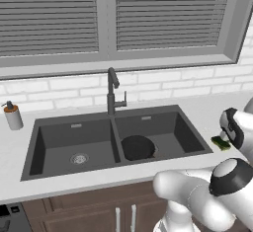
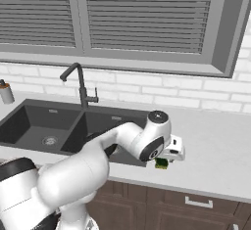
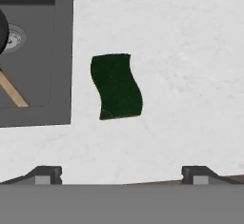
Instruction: Pick the pan and sponge and place them into the sink. Then turn on the water.
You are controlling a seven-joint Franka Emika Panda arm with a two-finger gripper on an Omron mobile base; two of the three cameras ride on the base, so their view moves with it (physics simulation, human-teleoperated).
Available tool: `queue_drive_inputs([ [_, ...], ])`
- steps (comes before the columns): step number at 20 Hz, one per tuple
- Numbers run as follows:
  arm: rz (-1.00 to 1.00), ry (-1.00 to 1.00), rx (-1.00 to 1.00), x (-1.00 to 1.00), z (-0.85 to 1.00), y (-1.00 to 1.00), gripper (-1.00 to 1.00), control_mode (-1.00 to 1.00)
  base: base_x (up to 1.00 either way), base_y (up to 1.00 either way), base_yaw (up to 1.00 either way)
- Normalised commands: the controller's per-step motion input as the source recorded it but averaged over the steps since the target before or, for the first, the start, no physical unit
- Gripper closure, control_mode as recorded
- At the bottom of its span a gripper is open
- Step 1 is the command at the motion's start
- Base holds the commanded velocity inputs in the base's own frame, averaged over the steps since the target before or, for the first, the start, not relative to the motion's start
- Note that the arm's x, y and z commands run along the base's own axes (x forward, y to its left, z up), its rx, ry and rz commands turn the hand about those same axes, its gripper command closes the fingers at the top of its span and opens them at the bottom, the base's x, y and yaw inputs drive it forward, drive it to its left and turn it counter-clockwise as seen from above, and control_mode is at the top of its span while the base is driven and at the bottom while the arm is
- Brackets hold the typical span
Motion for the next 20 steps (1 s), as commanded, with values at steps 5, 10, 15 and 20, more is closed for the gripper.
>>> queue_drive_inputs([
  [5,0.00,0.00,0.00,0.03,-0.21,-0.09,-1.00,-1.00,0.00,0.00,0.00],
  [10,0.00,0.00,0.00,0.19,-0.01,0.03,-1.00,-1.00,0.00,0.00,0.00],
  [15,0.01,0.02,0.00,0.27,-0.15,0.00,-1.00,-1.00,0.00,0.00,0.00],
  [20,0.05,0.06,0.00,0.21,-0.27,0.00,-1.00,-1.00,0.00,0.00,0.00],
])
